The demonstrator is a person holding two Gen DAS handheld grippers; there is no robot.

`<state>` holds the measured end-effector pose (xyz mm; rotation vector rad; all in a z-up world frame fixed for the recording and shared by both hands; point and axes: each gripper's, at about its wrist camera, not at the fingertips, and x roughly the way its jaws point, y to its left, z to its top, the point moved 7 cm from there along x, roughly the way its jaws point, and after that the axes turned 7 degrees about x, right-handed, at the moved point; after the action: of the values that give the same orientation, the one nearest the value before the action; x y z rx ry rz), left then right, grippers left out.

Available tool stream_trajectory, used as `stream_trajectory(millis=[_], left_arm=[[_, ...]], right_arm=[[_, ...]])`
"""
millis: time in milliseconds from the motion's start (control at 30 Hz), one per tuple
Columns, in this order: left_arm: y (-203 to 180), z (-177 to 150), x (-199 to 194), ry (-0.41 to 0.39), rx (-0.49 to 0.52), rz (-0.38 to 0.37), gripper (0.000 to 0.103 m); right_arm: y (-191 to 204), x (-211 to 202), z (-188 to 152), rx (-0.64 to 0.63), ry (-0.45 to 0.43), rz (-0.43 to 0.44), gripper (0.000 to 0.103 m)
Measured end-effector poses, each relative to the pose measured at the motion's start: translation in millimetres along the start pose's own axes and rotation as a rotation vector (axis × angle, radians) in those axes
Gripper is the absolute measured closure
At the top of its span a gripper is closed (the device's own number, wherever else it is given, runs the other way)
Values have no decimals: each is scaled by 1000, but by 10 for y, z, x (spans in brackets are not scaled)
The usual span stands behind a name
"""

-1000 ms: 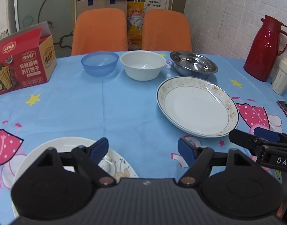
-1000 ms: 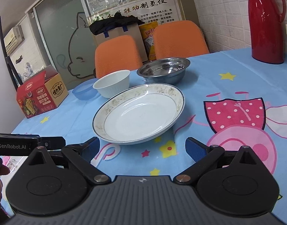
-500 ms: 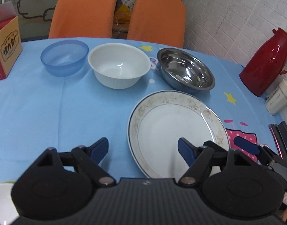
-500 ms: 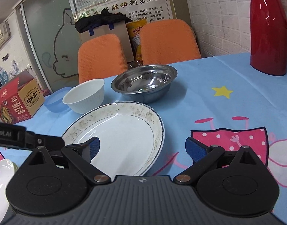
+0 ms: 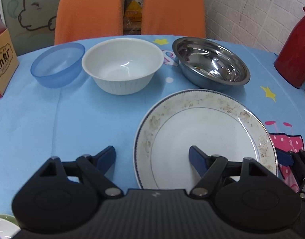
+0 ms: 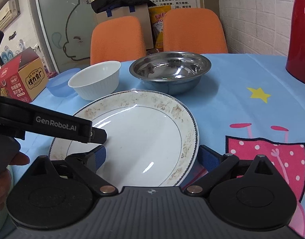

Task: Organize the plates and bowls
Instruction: 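Move both grippers to the rim of the gold-rimmed white plate, then close both grippers on the gold-rimmed plate rim and lift it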

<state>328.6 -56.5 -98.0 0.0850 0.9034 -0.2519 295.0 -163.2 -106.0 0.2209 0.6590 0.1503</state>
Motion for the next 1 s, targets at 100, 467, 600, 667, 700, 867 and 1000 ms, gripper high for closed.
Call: stream_trajectory(millis=[100,467,600,667,700,867,1000], left_arm=[[12,-10,-10,-10,-5,-1,27],[-5,-10,-5,-17,5,1,27],[-14,-19,-9,-28,12,0,27],[-17,-27,-15,-35,13,1,27],[-21,-30,-19,-38,14,1,28],[-127,-50,-78,-55,18,26,44],[-136,-79,-122,-25,-11,14,49]], right_arm=[[31,23,-18,-43,0,-4,0],[37,22,-27,-62,-5,-18,0],[3,17,4,-22,-21,14,0],[-11,2,14,-11,-32,23,0],[-7,-2,15,-17,-34,20,0],[32,-17,-1,-72,-30,-32,0],[22,-38,-8,-52,-35,-45,0]])
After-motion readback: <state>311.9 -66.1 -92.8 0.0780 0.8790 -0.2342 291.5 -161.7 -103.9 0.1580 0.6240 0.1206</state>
